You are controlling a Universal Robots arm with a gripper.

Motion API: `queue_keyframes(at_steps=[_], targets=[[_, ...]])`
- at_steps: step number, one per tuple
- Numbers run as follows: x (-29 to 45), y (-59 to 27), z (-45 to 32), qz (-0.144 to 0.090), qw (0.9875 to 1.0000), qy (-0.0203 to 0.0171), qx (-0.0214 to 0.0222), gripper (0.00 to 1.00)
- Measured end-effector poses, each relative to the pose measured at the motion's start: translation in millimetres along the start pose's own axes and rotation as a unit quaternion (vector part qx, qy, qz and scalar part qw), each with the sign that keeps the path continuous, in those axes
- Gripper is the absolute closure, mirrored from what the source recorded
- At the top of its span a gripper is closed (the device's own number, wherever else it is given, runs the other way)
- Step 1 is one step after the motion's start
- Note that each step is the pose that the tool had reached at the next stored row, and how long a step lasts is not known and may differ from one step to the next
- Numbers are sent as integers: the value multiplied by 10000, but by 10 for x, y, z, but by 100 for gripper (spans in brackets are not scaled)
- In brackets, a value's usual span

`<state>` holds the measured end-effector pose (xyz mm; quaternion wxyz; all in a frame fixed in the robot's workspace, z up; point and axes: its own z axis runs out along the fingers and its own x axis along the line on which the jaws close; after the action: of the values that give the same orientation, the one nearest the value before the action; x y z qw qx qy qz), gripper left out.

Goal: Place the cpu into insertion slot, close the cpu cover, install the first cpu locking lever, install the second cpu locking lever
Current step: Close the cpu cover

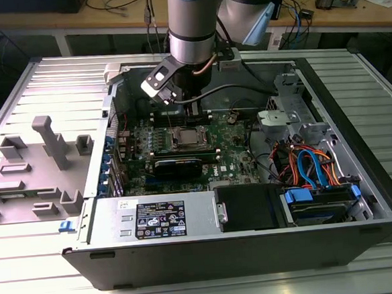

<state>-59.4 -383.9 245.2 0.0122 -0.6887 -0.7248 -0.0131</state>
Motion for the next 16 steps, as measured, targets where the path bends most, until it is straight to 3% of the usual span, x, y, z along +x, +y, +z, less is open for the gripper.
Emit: queue_keyframes(at_steps=[4,16], targets=[[-17,-59,12,0,10000,1,7,89],[-17,-62,12,-1,10000,0,7,89]])
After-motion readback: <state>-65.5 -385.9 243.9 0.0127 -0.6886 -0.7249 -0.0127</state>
